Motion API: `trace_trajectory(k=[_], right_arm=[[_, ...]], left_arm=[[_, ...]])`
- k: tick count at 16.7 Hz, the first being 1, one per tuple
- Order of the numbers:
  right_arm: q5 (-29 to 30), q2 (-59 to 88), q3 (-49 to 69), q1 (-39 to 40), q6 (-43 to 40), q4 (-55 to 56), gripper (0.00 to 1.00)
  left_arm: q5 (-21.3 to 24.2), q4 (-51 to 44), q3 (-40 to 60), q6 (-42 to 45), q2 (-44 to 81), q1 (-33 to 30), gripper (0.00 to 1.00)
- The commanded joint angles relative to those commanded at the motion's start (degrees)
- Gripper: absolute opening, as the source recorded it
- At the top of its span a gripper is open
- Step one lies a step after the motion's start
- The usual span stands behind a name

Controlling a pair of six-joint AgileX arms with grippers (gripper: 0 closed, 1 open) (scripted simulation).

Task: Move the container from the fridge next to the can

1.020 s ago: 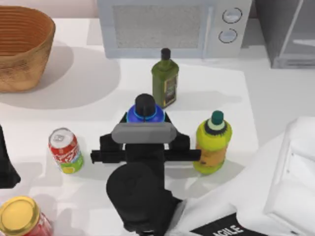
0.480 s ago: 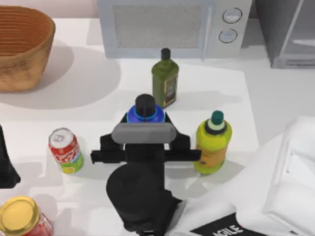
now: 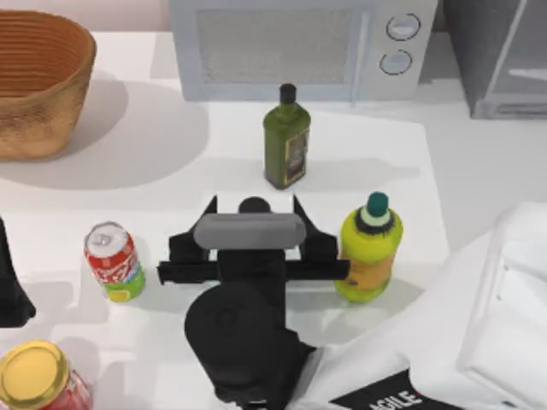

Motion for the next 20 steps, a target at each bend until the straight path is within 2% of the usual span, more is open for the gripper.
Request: trace_trajectory(k=[9,15,20], right_arm=[[0.1,-0.1,-0.1,0.3,0.1,0.0,1.0],[3.9,-1.8,-2.7,4.1,2.3,-1.2,1.0],[4.0,-1.6,-2.6,4.0,2.3,-1.3,1.0]], left_arm=[[0.0,0.0,0.0,0.0,0.0,0.0,1.0],[0.0,0.0,0.0,0.0,0.0,0.0,1.0],[0.0,0.0,0.0,0.0,0.0,0.0,1.0]])
